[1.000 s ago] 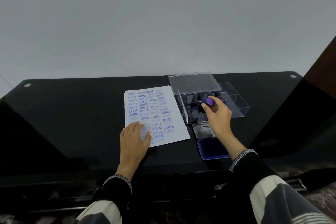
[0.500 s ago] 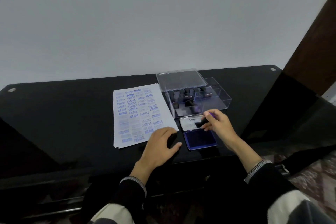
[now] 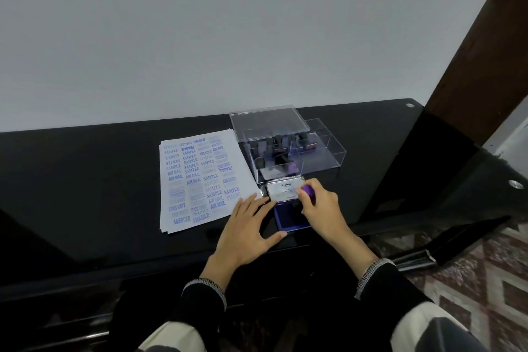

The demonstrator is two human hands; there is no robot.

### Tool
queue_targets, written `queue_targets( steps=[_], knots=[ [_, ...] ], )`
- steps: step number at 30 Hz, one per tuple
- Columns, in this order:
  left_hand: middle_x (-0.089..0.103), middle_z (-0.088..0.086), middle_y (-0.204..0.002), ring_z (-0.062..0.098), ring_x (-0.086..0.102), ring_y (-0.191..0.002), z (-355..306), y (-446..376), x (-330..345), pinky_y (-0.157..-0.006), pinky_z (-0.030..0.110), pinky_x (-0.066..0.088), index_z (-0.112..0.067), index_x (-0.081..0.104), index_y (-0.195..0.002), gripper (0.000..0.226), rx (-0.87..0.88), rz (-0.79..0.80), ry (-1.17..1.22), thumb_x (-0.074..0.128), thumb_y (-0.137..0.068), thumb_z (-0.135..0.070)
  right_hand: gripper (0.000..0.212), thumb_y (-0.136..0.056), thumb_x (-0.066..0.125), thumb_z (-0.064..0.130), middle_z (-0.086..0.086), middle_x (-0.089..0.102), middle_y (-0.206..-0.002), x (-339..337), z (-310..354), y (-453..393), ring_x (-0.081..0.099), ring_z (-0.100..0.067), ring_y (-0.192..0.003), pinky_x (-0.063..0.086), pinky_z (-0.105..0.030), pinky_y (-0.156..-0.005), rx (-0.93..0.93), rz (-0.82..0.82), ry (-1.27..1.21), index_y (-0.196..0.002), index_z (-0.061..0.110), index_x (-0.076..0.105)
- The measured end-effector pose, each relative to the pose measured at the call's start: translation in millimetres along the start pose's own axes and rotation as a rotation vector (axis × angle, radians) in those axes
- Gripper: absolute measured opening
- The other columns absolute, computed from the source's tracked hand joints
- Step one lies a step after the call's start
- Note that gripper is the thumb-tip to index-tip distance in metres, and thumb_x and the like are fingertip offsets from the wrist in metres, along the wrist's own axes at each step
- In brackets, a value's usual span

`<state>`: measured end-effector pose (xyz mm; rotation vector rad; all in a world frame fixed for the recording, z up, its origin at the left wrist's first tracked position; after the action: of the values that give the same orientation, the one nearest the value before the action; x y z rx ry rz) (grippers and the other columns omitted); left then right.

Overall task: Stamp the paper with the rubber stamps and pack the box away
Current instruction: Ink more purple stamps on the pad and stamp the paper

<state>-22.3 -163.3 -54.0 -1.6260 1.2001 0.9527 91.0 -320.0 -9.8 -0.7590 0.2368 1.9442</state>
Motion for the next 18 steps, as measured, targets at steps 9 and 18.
queue_targets(
  steps=[9, 18],
  knots=[
    [0.027, -0.012, -0.155, 0.010, 0.007, -0.147, 1, 1, 4, -0.121, 0.033, -0.003, -0.031, 0.027, -0.150, 0.078, 0.021, -0.011, -0.020, 0.030, -0.086, -0.075, 0.011, -0.095, 0.053, 0.021, 0.004, 0.050, -0.076, 11, 1, 12, 0.050, -0.013, -0.065, 0.034, -0.015, -0.054, -0.218, -0.029, 0.206, -0.089, 0.013, 0.047],
    [0.024, -0.011, -0.156, 0.010, 0.008, -0.147, 0, 2, 2, -0.121, 0.032, -0.001, -0.031, 0.024, -0.151, 0.079, 0.015, -0.001, -0.014, 0.031, -0.086, -0.075, 0.013, -0.096, 0.052, 0.020, 0.003, 0.049, -0.077, 12, 2, 10, 0.049, -0.016, -0.063, 0.033, -0.017, -0.052, -0.226, -0.036, 0.259, -0.088, 0.012, 0.045]
  ],
)
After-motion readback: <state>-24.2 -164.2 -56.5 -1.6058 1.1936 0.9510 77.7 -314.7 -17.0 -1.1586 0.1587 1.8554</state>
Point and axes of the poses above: each hand's wrist, its own y-axis away from the middle knuckle, its own x-axis out of the palm, z = x × y, the point moved 1 cm from there along -y, towards the middle knuckle
